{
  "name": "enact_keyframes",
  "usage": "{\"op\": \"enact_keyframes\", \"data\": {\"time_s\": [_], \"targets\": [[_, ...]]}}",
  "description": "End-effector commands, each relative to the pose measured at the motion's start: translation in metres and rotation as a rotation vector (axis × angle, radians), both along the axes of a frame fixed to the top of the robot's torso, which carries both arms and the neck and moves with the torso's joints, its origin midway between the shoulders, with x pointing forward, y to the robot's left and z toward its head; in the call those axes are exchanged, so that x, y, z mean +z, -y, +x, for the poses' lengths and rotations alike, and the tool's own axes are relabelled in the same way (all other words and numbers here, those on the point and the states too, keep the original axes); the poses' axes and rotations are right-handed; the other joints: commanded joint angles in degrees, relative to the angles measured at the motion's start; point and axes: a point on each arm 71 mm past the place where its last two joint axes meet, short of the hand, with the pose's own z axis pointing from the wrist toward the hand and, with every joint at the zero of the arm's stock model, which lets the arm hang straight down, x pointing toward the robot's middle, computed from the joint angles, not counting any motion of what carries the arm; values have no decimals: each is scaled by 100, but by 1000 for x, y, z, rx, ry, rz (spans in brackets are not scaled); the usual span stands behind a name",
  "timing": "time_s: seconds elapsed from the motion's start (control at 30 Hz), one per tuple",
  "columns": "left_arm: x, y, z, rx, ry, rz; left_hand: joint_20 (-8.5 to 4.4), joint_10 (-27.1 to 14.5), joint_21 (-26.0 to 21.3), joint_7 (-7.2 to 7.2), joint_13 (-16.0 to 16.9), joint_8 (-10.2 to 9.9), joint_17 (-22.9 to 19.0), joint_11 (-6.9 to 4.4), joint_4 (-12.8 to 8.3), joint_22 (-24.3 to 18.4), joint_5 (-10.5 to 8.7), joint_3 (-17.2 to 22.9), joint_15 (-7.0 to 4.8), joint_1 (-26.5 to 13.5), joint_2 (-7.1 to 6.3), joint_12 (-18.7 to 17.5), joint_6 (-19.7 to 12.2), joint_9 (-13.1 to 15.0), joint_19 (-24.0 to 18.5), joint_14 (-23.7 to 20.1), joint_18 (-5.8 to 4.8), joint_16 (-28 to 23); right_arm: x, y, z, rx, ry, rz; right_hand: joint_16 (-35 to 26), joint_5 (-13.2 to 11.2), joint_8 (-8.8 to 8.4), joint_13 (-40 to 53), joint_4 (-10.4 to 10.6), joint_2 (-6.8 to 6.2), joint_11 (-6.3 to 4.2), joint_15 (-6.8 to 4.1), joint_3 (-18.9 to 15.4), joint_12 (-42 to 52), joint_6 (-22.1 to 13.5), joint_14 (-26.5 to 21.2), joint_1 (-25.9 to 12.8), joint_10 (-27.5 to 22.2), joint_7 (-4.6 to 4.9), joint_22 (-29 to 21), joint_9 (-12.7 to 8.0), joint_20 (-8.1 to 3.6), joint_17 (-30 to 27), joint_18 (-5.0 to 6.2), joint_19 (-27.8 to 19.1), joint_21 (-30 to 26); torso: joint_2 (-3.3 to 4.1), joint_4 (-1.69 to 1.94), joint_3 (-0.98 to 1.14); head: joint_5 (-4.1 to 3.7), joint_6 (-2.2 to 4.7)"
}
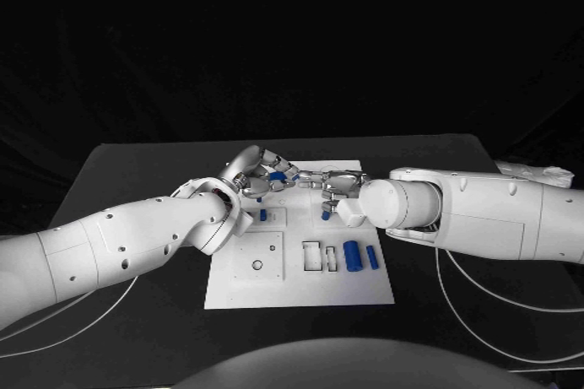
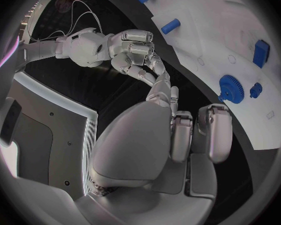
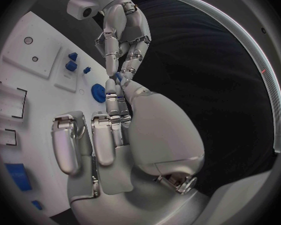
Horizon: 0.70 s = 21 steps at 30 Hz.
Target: Assemble the parts on the task board
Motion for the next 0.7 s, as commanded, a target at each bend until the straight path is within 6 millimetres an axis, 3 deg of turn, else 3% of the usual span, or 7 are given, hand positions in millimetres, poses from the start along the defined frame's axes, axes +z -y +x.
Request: {"op": "enact_keyframes", "data": {"time_s": [0.03, 0.33, 0.7], "targets": [[1, 2, -1, -18, 9, -5, -32, 57, 36, 8, -7, 1, 1491, 1, 1, 1362, 0, 60, -31, 7, 75, -10, 50, -3, 262, 609, -19, -18, 0, -3, -1, 21, -4, 16, 23, 31, 33, -5, 26, 14, 2, 11, -27, -24, -10, 598, -50, -55, -43, 1506, 0, 41, 1508, -82, 590, 26, -3, -1, 2, -3, 8], [2, 2, 0, -14, 30, -13, -50, 218, 41, -9, -5, 16, 1491, -28, 1, 1364, 206, 309, -53, 60, 188, -3, 172, 13, 261, 609, -19, -18, 0, -3, -1, 24, -7, 17, 23, 32, 33, -5, 26, 15, 1, 11, -27, -24, -10, 598, -50, -55, -43, 1506, -1, 41, 1508, -82, 590, 26, 2, 0, -1, -2, 15], [3, 1, 1, -2, 53, -18, -74, 379, 59, -44, -3, 32, 1491, -66, 3, 1369, 284, 473, -84, 35, 172, 2, 288, 36, 272, 609, -23, -18, 0, -2, -1, 24, -13, 16, 23, 32, 32, -5, 27, 14, 1, 11, -29, -24, -11, 598, -51, -56, -43, 1506, -1, 41, 1508, -82, 590, 26, 3, -1, 0, 3, 5]]}}
